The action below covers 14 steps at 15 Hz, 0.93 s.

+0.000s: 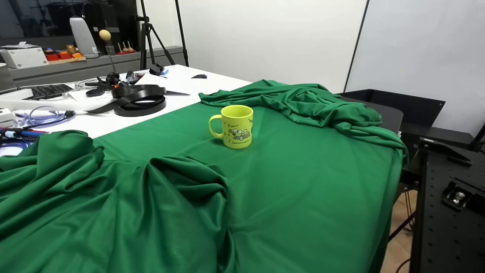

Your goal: Move the yellow mug to the left

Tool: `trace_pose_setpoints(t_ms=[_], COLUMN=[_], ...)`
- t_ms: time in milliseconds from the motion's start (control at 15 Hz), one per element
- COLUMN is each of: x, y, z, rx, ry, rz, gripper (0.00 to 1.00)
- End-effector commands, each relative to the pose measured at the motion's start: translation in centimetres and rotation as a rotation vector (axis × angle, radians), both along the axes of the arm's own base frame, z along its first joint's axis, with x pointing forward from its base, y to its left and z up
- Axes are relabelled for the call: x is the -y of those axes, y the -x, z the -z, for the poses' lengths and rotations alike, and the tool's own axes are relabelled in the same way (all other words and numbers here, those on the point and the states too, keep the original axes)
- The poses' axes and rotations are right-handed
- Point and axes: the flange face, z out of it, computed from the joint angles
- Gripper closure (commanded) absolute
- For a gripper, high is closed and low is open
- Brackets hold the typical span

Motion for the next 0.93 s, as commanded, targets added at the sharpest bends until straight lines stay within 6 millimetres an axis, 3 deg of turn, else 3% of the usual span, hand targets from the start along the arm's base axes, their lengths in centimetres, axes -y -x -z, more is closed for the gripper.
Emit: trace_pose_setpoints(t_ms=[0, 133, 333, 533, 867], x=[0.0, -0.1, 0.0, 0.9, 3.5], y=[0.0, -0.3, -3.2, -7.9, -15.2], z=[0.0, 0.0, 0.4, 1.7, 6.0], rx=[-0.001, 0.025, 0.124, 0.271, 0.434], ry=[0.0, 0.006, 0.011, 0.009, 0.018], rz=[0.0, 0.011, 0.011, 0.019, 0.066], gripper=[0.0, 0.0, 0.0, 0.0, 0.0])
